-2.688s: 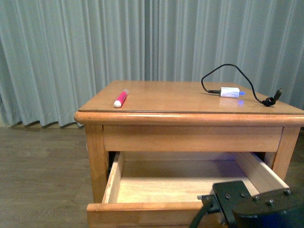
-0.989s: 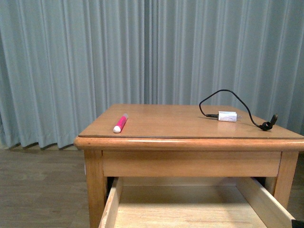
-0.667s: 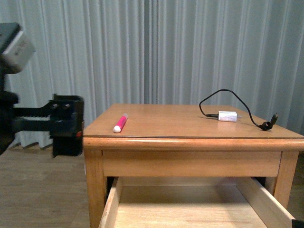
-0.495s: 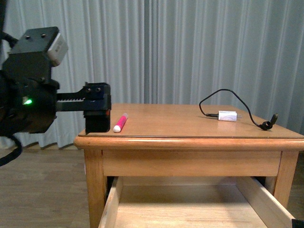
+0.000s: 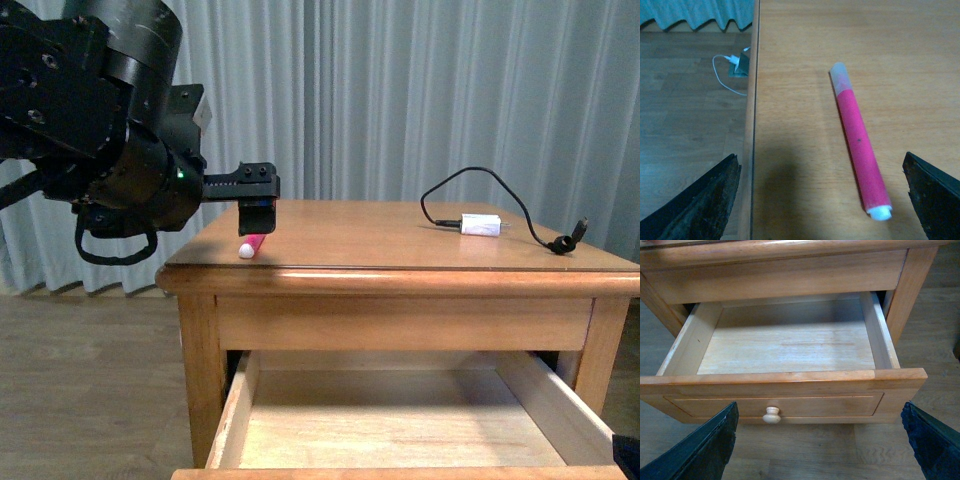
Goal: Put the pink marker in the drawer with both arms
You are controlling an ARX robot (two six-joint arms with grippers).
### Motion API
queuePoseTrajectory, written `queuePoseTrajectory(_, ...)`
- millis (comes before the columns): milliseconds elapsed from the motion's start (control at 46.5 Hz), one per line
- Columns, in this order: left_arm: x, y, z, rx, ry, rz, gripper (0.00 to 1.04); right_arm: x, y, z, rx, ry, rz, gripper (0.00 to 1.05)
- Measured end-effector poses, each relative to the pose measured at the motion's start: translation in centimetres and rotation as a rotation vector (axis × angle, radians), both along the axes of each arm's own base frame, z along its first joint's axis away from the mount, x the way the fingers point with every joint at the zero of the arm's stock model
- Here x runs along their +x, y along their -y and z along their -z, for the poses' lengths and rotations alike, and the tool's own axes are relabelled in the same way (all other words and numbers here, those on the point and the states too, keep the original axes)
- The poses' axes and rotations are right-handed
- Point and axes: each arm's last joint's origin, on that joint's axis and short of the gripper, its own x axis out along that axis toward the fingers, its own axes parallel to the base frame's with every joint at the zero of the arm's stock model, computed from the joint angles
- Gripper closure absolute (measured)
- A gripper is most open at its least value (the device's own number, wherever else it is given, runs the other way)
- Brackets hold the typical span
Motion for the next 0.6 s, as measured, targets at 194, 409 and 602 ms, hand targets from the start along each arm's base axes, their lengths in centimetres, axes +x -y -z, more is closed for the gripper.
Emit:
queuePoseTrajectory(194,2.2,0.8,1.3,0.02,-0.055,0.007,0.06,0.0,0.0,0.0,0.0,0.0,0.0,0.08)
queuePoseTrajectory(409,3.1,1.4,1.3,0.033,-0.062,0.025,0.06,0.0,0.0,0.0,0.0,0.0,0.0,0.08)
queuePoseTrajectory(602,3.2,1.7,1.4,0.073,-0.074,0.044,0.06,0.0,0.0,0.0,0.0,0.0,0.0,0.08)
